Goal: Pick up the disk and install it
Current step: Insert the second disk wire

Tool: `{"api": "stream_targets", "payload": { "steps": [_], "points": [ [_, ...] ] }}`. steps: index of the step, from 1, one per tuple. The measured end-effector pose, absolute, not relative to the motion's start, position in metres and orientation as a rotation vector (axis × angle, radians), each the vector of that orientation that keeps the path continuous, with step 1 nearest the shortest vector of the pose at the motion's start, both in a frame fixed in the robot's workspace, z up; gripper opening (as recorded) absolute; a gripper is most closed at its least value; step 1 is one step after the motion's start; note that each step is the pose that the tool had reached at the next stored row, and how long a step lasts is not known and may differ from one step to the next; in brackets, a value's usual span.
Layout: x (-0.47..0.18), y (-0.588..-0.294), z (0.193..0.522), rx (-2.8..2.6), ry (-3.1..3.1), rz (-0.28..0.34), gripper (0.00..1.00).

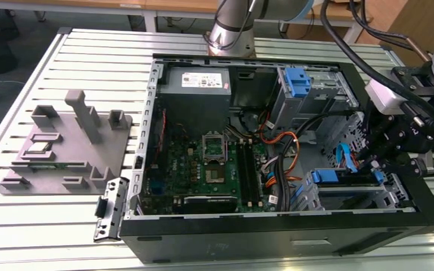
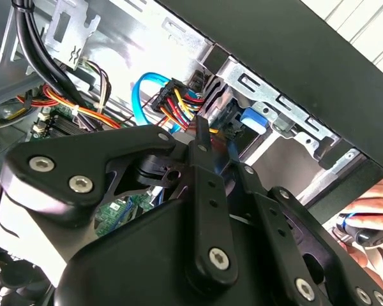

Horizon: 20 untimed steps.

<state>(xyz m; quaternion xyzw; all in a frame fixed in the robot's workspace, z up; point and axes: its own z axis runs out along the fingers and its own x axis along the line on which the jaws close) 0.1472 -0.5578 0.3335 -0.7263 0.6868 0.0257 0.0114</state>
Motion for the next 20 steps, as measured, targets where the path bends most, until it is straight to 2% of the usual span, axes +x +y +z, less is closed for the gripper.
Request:
{"api": "stream_targets", "payload": {
  "steps": [20],
  "points": [
    [0.147,-0.558,0.364,-2.265,2.142,0.081,0.24]
  ]
}}
